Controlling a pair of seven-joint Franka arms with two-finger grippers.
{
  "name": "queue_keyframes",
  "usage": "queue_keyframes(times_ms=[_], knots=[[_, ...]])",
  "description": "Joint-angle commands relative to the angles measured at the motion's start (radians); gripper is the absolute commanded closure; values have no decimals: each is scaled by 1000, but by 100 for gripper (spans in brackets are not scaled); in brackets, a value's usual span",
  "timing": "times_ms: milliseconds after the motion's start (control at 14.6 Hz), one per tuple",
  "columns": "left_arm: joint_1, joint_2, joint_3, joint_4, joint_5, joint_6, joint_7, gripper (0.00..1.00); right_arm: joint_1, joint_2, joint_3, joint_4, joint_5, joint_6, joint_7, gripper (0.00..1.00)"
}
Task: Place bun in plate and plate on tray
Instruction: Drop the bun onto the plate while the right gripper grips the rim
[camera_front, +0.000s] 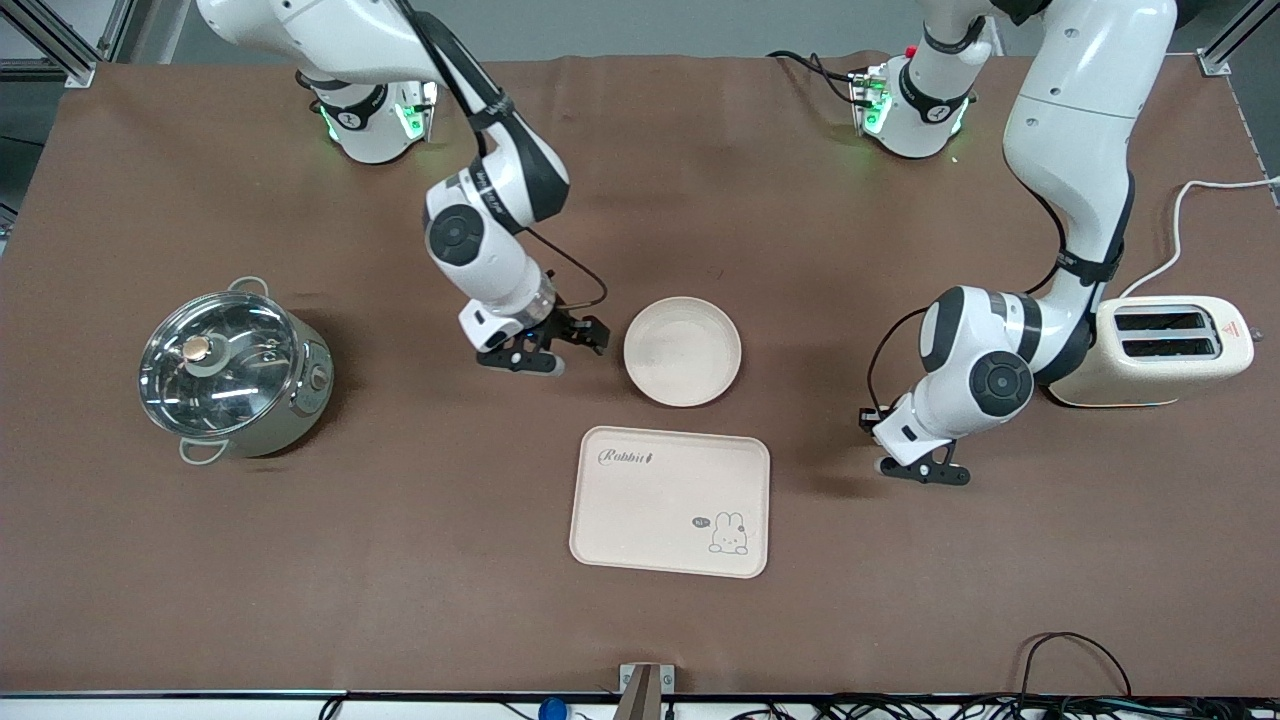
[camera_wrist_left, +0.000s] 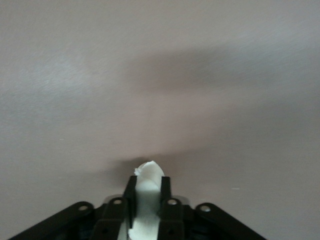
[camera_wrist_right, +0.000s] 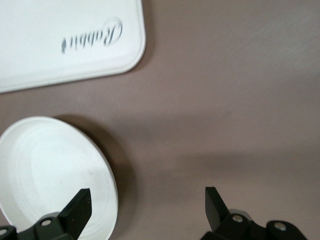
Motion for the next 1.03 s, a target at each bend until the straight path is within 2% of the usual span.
queue_keyframes(times_ms=[0,274,410,547,615,684,752,889,957], knots=[[-20,-34,-70,80,-46,-137,-191,89,46,54,-10,38,26,19,5,0],[-63,33,-201,139,-60,-156,-569,88,94,110,-10,65,26,83,33,0],[-118,53,-216,142,-83,-137,-667,86,121,133,-10,76,26,114,66,0],[-183,70,-216,142,-99,-86,-729,80,134,174,-12,111,25,115,74,0],[-198,85,-215,142,-99,-63,-749,62,138,185,-12,123,25,118,74,2],[-209,96,-215,142,-97,-43,-766,14,137,197,-10,139,26,115,76,6],[-224,98,-215,139,-93,-14,-772,0,137,205,-12,147,26,115,76,11],[-226,93,-213,142,-86,-11,-769,0,134,210,-12,153,25,117,76,30],[-222,87,-212,141,-83,-14,-769,0,134,208,-12,151,25,115,73,45]])
